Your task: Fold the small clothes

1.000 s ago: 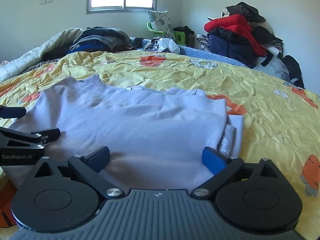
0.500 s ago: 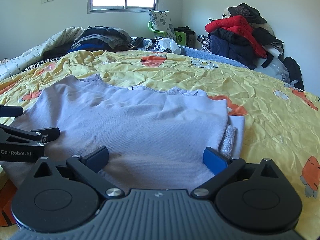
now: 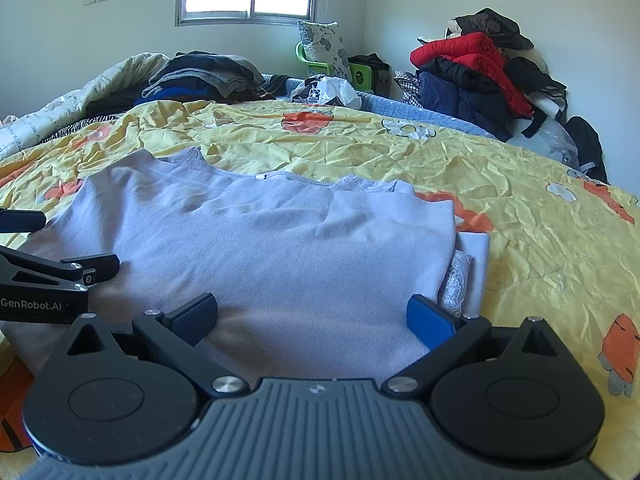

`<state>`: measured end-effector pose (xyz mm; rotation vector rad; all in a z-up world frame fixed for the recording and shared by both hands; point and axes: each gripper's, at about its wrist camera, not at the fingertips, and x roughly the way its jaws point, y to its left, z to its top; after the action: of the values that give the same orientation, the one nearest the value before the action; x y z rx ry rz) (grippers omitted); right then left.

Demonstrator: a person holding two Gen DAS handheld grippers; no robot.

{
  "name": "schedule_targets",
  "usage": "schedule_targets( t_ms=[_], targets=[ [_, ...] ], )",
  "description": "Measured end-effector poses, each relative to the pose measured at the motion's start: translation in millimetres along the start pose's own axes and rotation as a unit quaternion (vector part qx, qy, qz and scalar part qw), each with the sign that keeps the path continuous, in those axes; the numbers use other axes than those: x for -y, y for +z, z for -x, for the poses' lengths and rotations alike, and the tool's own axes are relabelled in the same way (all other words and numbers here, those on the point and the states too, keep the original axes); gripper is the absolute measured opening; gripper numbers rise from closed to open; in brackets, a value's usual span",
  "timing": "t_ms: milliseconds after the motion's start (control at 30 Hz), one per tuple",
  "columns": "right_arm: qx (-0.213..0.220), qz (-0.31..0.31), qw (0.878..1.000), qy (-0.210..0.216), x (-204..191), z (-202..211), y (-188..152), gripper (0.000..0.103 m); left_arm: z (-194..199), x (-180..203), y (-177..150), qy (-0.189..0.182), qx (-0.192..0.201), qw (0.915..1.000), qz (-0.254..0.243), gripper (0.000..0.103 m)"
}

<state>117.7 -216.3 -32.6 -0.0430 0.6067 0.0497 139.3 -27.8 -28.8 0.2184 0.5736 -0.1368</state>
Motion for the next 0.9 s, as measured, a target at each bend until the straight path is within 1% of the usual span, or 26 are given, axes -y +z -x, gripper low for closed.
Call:
schedule_targets(
  t_ms=[600,667,767,800,833,900],
  targets=[
    [0.003,0.002,1.0,-0.001,-1.1,1.0,-0.4,0.101,-0.1,-0.5,0.1,-0.002,-0.001,1.0,0.002,0.103],
    [0.007,0.004,1.0,-0.002,-1.5,2.2,-0.2,0.101,-0.3,-5.7,0.7,-0.012,-0.003,0.9998,0.014,0.103],
    [0.019,-0.001,1.0,-0.008,-4.5,9.6,0.2,0.102,-1.4,-22.6,2.6,-0.038,-0.016,0.998,0.048,0.103],
    [0.021,-0.004,1.0,-0.01,-6.6,13.2,0.7,0.101,-0.7,-27.9,4.2,-0.045,-0.017,0.9975,0.051,0.103],
    [0.024,-0.003,1.0,-0.007,-11.4,19.2,1.1,0.102,0.5,-32.7,6.7,-0.048,-0.013,0.9975,0.049,0.103],
    [0.032,0.013,0.999,-0.001,-24.2,30.7,1.3,0.102,4.4,-40.3,15.9,-0.045,0.003,0.9985,0.03,0.103]
  ],
)
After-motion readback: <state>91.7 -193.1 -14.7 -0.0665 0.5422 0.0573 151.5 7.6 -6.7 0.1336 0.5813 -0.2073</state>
